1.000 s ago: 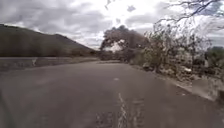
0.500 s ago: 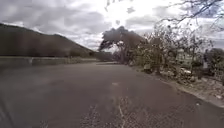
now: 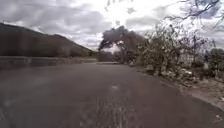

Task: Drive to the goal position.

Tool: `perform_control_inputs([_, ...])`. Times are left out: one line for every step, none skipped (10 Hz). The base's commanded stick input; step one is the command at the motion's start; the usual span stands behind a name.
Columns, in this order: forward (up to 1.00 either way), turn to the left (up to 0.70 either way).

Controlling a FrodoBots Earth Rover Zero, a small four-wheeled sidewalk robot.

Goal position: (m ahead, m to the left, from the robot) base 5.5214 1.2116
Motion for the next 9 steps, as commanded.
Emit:
perform_control_inputs([0.7,0.0])
perform_control_inputs([0.7,0.0])
perform_control_inputs([0.7,0.0])
perform_control_inputs([0.7,0.0])
perform_control_inputs([0.7,0.0])
perform_control_inputs([0.7,0.0])
perform_control_inputs([0.7,0.0])
perform_control_inputs([0.7,0.0])
perform_control_inputs([0.7,0.0])
